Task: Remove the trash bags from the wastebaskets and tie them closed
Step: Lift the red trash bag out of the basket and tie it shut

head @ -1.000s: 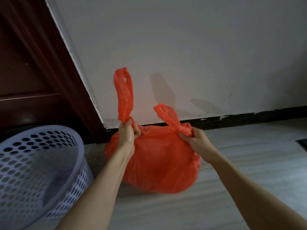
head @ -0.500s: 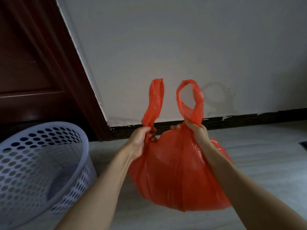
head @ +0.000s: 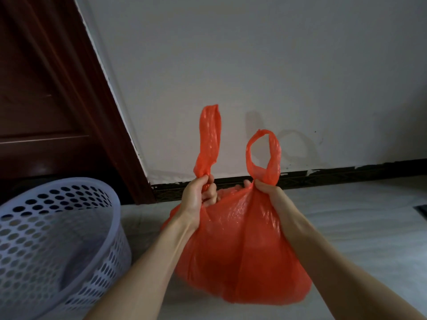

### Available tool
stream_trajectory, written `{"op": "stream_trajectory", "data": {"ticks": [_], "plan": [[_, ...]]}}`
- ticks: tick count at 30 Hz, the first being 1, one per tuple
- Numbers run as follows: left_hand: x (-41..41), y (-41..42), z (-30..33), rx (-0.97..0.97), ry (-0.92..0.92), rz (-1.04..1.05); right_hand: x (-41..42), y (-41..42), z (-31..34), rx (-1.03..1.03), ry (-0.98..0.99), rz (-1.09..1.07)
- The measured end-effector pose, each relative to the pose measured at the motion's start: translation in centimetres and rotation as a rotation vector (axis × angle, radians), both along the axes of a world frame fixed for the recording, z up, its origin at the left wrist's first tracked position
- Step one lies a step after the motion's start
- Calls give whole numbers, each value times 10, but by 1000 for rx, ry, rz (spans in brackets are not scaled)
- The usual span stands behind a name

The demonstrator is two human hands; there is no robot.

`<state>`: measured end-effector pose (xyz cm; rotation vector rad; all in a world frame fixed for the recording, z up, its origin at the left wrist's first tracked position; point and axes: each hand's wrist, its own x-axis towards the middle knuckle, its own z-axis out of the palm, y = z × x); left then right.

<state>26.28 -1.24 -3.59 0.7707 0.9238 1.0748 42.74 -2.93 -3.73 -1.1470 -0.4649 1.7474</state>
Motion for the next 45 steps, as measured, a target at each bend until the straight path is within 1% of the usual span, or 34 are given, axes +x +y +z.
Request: {"op": "stream_trajectory", "data": {"ticks": [3,5,7,10,11,13,16,18,20,21,23,24,27,28,30,32,34,38,41,43,45], "plan": [[4,-4,-1,-45,-18,-16,-10,7,-5,55,-160,-139],[8,-8,-3,-98,-53,-36,-14,10,-10,74,-205,-217],[10,-10,-8,-147,-79,-32,-15,8,-14,70,-189,-227],[13,-10,-19,-198,-87,44,-11,0,-14,32,-109,-159],[13,-9,-22,-207,-109,74,-10,-2,-14,23,-112,-135],[13,-10,-27,-194,-148,120,-8,-4,-18,-1,-230,-74],[12,-13,-26,-194,-218,131,-11,-6,-24,39,-525,1],[12,-15,-25,-183,-171,130,-12,-7,-28,85,-595,-20],[13,-16,-28,-146,4,145,-11,-9,-29,92,-515,-77],[14,-15,-30,-125,90,159,-11,-9,-27,89,-424,-91],[15,-11,-34,-115,167,176,-13,-9,-26,87,-208,-123],[15,-9,-34,-130,173,163,-14,-9,-27,83,-163,-134],[17,-6,-32,-189,102,95,-21,-4,-32,38,-254,-179],[17,-6,-33,-207,57,85,-21,-2,-33,13,-247,-191],[16,-7,-35,-256,9,68,-19,1,-31,-40,-167,-180],[15,-6,-37,-312,15,64,-15,0,-30,-53,-136,-152],[16,-5,-39,-334,7,111,-14,-2,-30,-36,-158,-135],[18,-4,-47,-284,69,229,-14,-4,-34,28,-242,-98],[19,-4,-47,-294,81,253,-7,-7,-36,35,-195,-54],[19,-6,-44,-284,78,235,-4,-10,-36,38,-133,-34],[19,-7,-41,-263,96,205,-3,-11,-35,51,-129,31]]}}
